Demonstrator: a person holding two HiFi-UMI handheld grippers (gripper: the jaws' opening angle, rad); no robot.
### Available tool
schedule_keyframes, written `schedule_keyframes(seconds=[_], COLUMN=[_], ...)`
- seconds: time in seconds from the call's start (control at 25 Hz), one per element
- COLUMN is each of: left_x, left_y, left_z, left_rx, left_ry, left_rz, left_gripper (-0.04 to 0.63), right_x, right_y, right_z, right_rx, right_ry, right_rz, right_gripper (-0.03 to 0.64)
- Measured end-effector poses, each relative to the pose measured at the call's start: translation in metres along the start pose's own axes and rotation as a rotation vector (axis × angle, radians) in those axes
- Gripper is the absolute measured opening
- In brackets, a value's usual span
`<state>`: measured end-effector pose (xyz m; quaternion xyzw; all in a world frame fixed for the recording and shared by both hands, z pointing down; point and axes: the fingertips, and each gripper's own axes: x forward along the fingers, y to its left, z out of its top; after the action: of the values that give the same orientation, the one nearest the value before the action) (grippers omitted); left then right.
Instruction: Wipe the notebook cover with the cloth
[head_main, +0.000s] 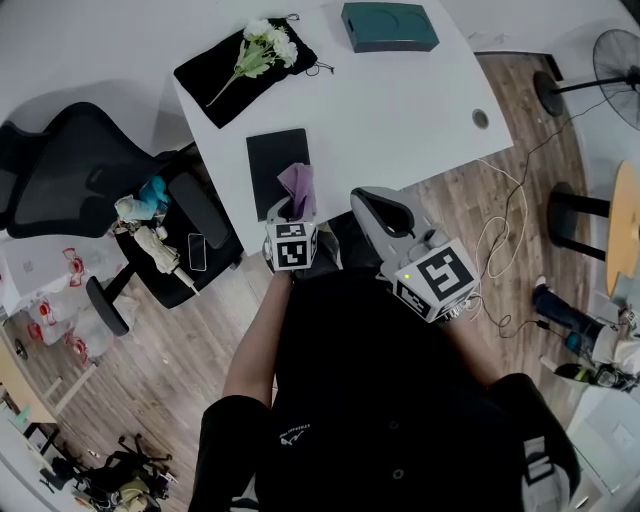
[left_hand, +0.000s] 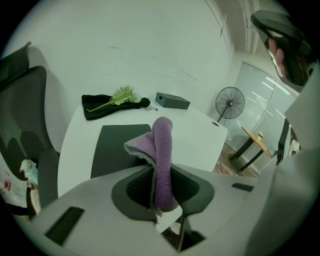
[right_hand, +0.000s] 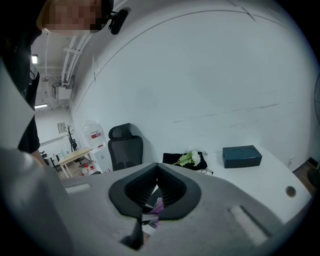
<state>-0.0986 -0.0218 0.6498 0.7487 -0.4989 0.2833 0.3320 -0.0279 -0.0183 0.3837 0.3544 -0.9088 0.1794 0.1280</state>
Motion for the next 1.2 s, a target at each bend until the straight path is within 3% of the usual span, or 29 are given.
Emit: schedule_keyframes(seconds=[1.2], left_x=[0.001], left_y=[0.014], left_z=[-0.012], left_rx=[-0.006], left_ry=[0.011], left_rz=[0.021], left_gripper=[0.075], right_x=[0.014], right_y=[0.003], right_z=[0.004], right_rx=[-0.006], right_ry=[0.009], right_rz=[0.031], right_gripper=[0.003])
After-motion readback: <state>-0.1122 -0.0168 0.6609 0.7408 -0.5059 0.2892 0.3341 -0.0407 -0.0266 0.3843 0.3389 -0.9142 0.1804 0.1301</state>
